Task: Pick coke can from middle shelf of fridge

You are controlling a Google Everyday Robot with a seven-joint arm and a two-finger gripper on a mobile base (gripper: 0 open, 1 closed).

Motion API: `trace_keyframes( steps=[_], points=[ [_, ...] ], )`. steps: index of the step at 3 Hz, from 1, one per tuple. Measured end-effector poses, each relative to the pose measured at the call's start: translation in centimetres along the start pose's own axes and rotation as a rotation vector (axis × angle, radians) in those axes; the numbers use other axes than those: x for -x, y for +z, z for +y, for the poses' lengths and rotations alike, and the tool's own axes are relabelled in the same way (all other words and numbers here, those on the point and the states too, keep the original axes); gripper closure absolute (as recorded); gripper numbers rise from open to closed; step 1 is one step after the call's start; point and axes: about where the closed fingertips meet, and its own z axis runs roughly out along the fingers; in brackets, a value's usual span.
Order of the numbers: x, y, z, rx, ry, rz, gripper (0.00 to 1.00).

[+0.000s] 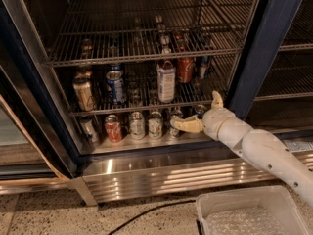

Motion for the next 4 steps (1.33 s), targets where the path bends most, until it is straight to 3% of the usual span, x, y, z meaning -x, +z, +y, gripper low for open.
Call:
trace_keyframes(
  steps=[1,2,4],
  points=[
    [1.2,-0.36,-0.76,-0.028,0.099,-0.033,0.01],
    [1.2,-0.35,-0.76,-0.028,0.099,-0.033,0.0],
    [1.21,-0.34,-0.77,-0.028,0.099,-0.033,0.33]
  ],
)
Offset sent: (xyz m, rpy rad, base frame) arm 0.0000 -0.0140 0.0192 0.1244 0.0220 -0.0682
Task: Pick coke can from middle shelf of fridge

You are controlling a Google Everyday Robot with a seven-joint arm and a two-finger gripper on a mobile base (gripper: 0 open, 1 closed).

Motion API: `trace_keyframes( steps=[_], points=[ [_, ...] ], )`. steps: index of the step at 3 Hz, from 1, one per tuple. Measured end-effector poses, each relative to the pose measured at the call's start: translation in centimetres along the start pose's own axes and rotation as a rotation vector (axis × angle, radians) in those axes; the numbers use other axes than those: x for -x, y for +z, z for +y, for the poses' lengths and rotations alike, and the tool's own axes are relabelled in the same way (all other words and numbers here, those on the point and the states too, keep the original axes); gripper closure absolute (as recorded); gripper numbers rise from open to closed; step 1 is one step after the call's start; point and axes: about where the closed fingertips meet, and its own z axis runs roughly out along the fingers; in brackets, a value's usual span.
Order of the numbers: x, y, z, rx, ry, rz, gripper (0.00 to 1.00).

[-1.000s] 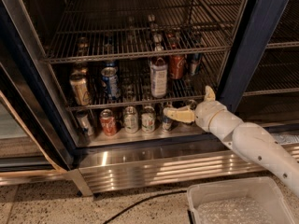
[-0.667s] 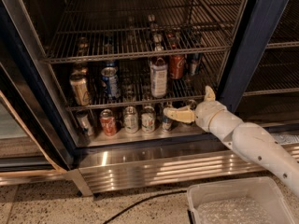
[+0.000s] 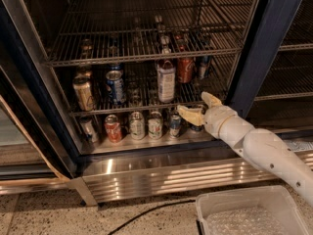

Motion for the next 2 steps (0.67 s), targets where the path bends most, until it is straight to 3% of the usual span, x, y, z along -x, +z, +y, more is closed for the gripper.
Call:
trace_keyframes(
  steps=[2],
  points=[
    [0.4,1.5,-1.8,-0.035,-0.02,-0.004,0.31]
  ],
)
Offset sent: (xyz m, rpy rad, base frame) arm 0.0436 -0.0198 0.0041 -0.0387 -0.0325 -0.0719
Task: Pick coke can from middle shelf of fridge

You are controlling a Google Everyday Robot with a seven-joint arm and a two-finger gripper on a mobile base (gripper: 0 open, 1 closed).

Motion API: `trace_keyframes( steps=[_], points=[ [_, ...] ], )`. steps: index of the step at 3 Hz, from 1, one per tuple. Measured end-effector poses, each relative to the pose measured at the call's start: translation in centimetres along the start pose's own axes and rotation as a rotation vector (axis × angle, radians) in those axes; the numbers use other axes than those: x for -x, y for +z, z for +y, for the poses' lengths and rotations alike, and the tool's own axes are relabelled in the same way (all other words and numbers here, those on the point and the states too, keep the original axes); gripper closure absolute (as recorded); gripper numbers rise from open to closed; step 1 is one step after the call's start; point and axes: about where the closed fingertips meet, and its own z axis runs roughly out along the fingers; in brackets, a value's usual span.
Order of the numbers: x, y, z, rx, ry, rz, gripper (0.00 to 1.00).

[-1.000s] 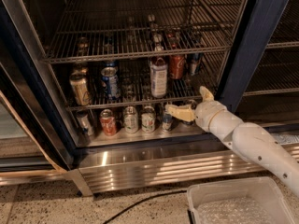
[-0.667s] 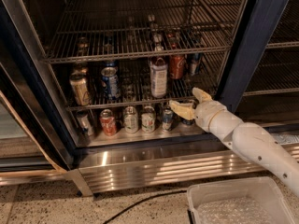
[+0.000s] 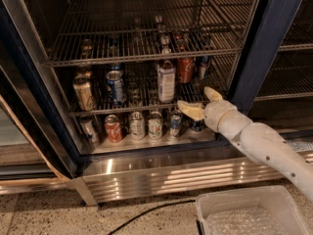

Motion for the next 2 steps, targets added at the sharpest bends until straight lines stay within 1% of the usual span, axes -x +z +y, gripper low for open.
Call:
trace_keyframes(
  steps=[1,2],
  points=[
    [0.3,1.3,-0.9,-0.018,-0.01,-0.004,0.34],
    [0.6,3.1,-0.9,-0.019,-0.025,-0.007,0.37]
  ],
)
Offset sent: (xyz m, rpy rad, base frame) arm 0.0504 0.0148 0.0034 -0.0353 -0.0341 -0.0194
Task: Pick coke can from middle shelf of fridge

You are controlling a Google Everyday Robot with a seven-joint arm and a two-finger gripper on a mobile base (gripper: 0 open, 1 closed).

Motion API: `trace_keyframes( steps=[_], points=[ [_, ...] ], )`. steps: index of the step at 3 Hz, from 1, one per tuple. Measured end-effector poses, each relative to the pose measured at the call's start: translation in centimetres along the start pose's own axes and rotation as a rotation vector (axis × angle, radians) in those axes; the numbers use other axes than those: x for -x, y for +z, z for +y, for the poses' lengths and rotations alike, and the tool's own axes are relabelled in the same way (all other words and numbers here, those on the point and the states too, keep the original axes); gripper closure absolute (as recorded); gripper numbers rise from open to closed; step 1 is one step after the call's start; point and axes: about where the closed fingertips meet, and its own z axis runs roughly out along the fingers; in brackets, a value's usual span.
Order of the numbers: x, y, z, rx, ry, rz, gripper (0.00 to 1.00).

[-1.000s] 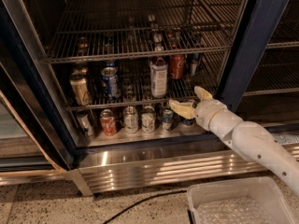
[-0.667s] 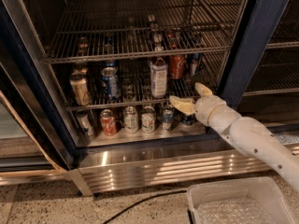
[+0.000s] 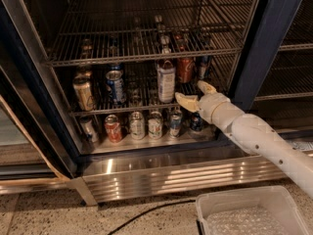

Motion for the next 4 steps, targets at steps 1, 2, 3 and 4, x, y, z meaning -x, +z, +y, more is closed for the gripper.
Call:
trace_keyframes(
  steps=[1,2,3,4],
  points=[
    [0.2,1.8,0.5,-0.006,-0.012,0.002,0.37],
    [0.4,3.8,0.5,-0.03,-0.027,0.0,0.36],
    [0.3,4.5,-1.3,-0.087,-0.034,0.001,0.34],
    [-0.4,3.2,-4.1,-0.161,-0.026,0.018,0.3]
  ],
)
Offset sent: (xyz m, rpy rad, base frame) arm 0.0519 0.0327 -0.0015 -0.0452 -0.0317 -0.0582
